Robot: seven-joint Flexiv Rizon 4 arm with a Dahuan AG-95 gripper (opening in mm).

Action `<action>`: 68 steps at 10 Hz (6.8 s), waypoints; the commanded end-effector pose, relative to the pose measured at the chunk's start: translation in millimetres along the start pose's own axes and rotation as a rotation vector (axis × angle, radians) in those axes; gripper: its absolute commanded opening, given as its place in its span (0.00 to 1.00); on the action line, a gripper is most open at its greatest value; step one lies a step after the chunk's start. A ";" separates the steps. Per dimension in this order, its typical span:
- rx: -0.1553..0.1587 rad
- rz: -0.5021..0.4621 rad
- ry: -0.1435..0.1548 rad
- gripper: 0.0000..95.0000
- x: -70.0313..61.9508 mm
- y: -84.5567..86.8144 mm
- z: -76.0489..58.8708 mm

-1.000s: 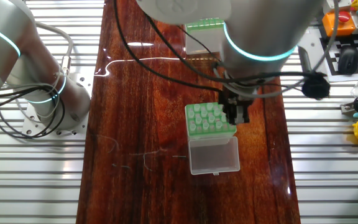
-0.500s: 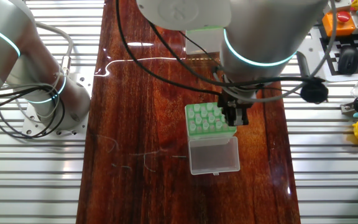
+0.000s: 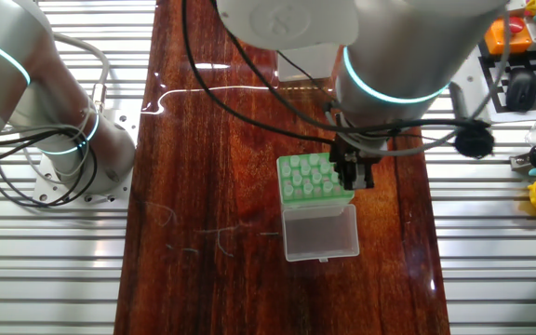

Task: Transfer all large pipette tips from one holder to another

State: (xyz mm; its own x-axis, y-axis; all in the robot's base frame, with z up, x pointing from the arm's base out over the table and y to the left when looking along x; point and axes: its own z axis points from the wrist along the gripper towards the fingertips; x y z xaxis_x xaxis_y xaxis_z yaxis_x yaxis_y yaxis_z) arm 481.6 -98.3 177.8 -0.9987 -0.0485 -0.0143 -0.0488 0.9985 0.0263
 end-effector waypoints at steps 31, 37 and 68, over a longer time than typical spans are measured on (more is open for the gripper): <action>0.002 -0.020 0.010 0.00 1.1 1.6 28.9; 0.004 -0.035 0.015 0.00 -5.9 3.4 12.6; 0.001 -0.071 0.034 0.00 -9.9 15.1 -112.2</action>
State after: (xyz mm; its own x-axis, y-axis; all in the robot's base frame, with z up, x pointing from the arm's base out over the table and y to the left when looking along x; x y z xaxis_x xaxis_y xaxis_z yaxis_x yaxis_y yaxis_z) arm 489.9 -84.3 293.1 -0.9927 -0.1193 0.0183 -0.1188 0.9926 0.0271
